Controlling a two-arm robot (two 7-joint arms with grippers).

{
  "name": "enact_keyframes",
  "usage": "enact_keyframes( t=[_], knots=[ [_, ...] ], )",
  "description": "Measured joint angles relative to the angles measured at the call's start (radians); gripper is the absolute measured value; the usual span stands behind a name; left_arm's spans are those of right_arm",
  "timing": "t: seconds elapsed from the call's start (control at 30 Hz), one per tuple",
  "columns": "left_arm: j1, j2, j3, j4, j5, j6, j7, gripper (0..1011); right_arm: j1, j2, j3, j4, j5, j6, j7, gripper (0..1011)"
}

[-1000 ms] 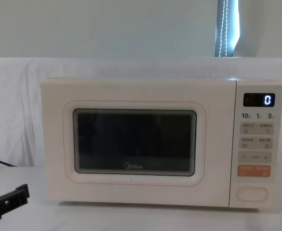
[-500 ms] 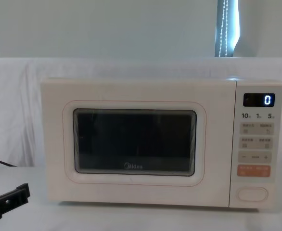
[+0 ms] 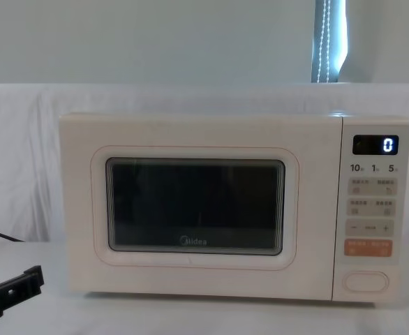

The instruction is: Press the button to open the microwave door with one hand; close the microwave door with the other hand.

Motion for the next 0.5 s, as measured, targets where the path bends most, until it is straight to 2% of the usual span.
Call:
enact_keyframes(
  t=[0.5],
  knots=[
    [0.0, 0.0, 0.0, -0.001, 0.0, 0.0, 0.0, 1001, 0.0, 0.0, 0.0, 0.0, 0.0, 0.0, 0.0, 1002]
  ],
)
